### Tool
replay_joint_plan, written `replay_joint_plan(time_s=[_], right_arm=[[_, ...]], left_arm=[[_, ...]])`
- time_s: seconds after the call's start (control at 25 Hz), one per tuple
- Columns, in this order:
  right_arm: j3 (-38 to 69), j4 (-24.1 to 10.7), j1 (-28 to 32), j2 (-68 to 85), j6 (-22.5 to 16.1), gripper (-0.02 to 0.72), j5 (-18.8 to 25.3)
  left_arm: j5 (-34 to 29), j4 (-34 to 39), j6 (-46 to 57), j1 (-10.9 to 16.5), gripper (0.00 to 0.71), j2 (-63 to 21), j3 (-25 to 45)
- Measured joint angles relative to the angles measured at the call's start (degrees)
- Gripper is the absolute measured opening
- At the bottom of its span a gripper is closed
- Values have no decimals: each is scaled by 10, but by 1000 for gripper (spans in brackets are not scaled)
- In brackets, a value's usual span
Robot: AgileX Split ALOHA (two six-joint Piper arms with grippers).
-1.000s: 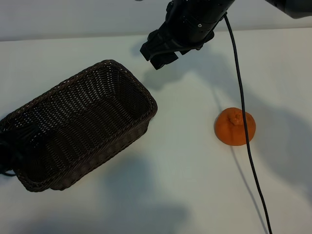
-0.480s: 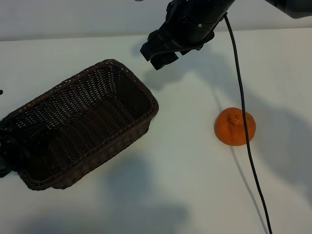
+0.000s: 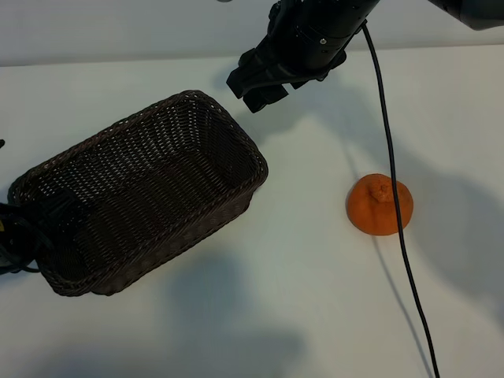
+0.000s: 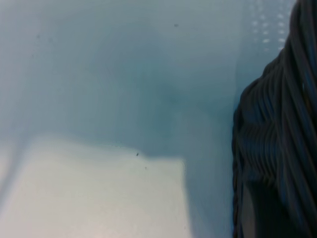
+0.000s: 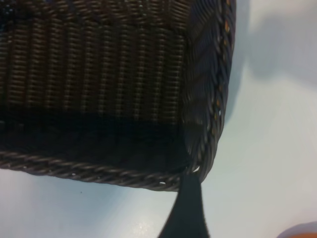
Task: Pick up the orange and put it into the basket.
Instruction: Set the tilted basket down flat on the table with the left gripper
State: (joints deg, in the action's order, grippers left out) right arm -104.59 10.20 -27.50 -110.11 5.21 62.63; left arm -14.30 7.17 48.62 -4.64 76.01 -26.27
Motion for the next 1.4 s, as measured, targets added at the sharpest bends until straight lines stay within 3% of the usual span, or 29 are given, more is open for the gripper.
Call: replay_joint_plan(time_s=[0.36,0.68,0.96,1.16,1.4], right_arm=[[0,0,0,0,0,595,0],[0,0,0,0,0,595,0],[0,0,0,0,0,595,0],[0,0,0,0,0,595,0],[0,0,0,0,0,595,0]], left_arm=[[18,-72,-80,0,156,0,1],[19,-253,-292,0,155,0,2],[11,-371,-445,4,155,0,2],[-15,-448,-556,45,155,0,2],[-61,-612,-756,99,155,1,2]])
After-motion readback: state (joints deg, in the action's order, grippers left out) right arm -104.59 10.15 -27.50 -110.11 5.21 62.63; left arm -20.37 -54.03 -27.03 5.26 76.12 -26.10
